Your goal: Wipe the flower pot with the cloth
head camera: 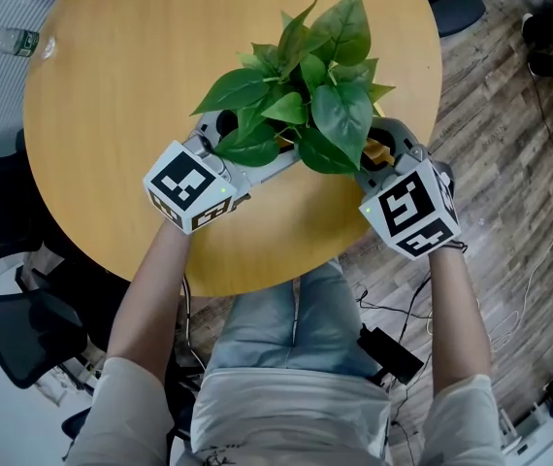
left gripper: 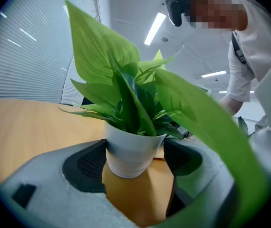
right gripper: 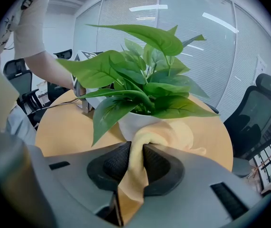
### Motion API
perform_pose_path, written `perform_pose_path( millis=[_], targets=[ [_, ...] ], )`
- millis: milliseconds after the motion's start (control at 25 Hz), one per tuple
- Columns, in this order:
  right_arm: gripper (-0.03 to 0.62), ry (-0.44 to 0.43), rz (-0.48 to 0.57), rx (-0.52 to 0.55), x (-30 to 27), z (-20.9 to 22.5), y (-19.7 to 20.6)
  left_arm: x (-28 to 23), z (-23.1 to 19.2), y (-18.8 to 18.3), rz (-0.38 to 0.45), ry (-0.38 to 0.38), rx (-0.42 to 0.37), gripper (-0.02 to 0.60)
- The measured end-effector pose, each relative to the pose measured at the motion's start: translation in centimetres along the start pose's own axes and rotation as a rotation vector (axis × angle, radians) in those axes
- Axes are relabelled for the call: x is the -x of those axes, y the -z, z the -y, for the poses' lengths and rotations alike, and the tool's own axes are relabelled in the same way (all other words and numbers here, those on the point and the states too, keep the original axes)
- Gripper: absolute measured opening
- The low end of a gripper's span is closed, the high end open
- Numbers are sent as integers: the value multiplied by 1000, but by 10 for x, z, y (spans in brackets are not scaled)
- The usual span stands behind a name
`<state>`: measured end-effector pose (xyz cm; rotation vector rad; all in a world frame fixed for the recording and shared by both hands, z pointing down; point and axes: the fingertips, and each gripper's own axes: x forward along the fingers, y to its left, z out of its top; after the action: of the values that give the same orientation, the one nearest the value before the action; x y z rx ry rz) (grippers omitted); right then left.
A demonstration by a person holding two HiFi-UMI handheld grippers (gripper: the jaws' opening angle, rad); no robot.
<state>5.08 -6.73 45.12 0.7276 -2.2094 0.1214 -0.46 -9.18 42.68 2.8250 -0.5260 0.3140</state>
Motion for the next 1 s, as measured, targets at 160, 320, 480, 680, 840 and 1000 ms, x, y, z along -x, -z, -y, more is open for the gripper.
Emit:
perform_pose_path(
  millis=[160,320,480,680,840,1000],
  targets=[
    [66,-4,3,-5,0,-5,-2,1,-2,0,4,-28,21,388],
    [66,-3,13,-21,2,-8,-2,-1,-1,-2,6,-84,28,387],
    [66,-5,26,-38,2,-12,-3,-3,-1,-1,6,-141,36,385],
    [66,-9,33,-47,0,-17,-5,-2,-1,-2,16,-223,63,383],
    [66,-17,42,-49,-1,-22,-8,-2,-2,-1,20,-304,90,382],
    [66,-25,46,-53,-2,-24,-8,-4,-1,-1,20,-368,112,380]
  ],
)
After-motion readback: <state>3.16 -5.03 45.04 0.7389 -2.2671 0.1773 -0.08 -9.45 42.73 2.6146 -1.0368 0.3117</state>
